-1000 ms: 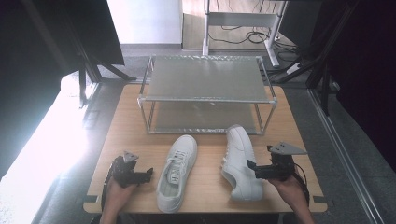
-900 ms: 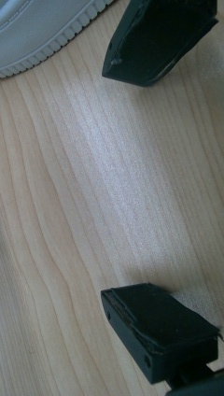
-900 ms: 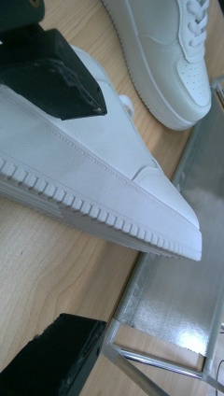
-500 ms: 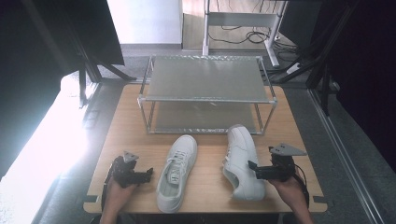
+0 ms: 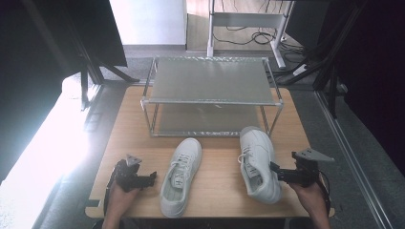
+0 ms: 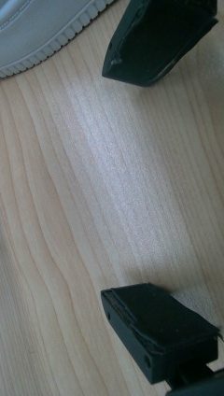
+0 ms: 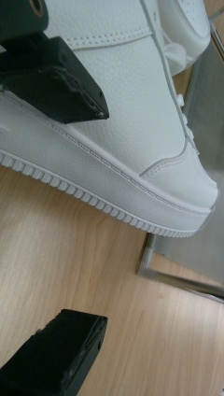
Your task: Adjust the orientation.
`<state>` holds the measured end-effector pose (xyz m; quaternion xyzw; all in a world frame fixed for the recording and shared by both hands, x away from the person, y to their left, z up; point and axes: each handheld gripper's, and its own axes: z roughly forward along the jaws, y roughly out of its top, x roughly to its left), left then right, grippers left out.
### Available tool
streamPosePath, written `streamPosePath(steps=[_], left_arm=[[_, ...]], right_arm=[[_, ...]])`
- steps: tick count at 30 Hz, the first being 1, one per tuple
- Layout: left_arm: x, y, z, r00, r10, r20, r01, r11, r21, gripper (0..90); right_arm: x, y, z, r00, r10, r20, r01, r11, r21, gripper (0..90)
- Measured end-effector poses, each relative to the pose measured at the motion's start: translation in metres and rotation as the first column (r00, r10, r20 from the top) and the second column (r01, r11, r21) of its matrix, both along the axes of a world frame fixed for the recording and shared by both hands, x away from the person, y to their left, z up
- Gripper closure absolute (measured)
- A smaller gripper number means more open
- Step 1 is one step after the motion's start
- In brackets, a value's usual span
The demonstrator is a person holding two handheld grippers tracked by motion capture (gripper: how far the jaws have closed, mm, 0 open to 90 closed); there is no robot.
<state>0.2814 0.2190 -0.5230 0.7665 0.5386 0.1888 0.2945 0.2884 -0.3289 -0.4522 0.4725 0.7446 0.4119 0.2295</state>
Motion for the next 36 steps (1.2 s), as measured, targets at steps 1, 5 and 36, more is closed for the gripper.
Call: streamPosePath(steps=[1,5,36], left_arm=[[0.0,0.0,0.0,1.0,0.0,0.0,0.0,1.0,0.0,0.0],[0.0,0.0,0.0,1.0,0.0,0.0,0.0,1.0,0.0,0.0],[0.0,0.0,0.0,1.0,0.002,-0.001,-0.002,1.0,0.0,0.0]], right_arm=[[0.0,-0.004,-0.002,0.9999,-0.012,-0.003,0.012,1.0,0.004,3.0],[0.001,-0.013,-0.006,0.9992,-0.037,-0.017,0.037,0.999,0.001,3.1],[0.014,-0.047,-0.042,0.9826,-0.1,-0.157,0.101,0.995,0.004,5.5]])
